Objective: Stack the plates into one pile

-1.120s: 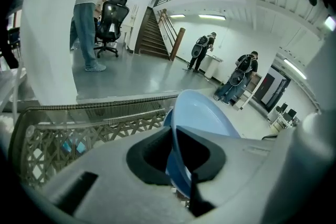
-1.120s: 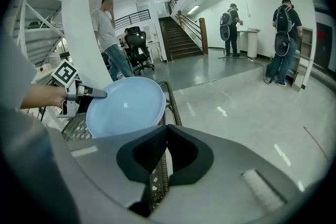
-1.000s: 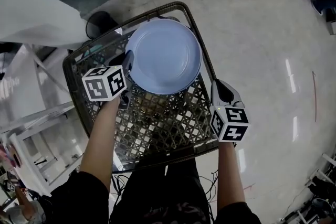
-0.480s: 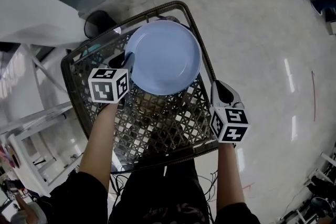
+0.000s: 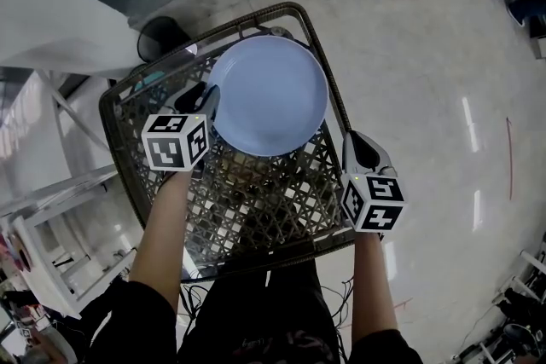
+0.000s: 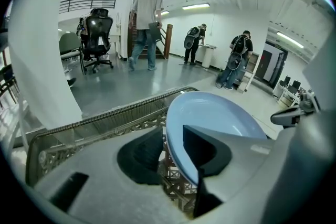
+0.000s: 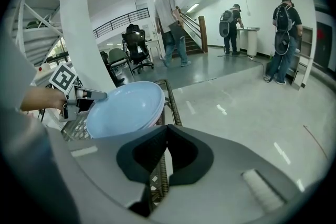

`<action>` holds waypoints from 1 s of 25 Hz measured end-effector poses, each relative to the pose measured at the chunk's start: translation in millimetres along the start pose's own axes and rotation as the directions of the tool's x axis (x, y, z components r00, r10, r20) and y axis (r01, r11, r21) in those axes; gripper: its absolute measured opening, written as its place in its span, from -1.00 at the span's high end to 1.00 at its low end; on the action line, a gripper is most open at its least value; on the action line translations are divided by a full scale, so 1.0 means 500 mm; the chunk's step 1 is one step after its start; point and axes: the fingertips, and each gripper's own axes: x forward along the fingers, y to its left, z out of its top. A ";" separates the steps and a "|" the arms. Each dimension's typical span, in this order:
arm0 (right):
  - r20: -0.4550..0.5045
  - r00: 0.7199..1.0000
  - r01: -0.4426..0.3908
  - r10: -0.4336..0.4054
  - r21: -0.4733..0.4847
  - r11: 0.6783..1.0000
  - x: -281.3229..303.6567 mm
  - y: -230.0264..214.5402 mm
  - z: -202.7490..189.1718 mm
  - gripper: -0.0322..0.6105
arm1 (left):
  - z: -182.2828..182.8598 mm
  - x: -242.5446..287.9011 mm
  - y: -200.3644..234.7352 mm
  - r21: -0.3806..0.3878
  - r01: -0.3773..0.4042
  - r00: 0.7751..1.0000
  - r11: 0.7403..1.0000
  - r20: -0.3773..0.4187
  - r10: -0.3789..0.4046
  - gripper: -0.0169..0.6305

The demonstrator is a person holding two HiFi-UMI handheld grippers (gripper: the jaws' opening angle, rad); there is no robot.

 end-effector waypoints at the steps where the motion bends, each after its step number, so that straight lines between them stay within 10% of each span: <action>1: 0.001 1.000 -0.002 0.002 0.003 1.000 0.000 0.001 0.001 0.88 | 0.002 -0.002 0.000 -0.007 0.002 1.000 1.000 0.008 -0.002 0.57; 11: 0.022 0.999 -0.039 0.038 0.012 0.999 0.008 0.025 0.021 0.88 | 0.017 -0.034 0.007 -0.021 -0.003 0.998 1.000 0.068 0.004 0.96; 25: 0.095 0.991 -0.092 0.093 -0.019 0.996 0.001 0.078 0.059 0.88 | 0.002 -0.092 0.006 -0.055 -0.023 0.990 0.998 0.137 0.030 0.96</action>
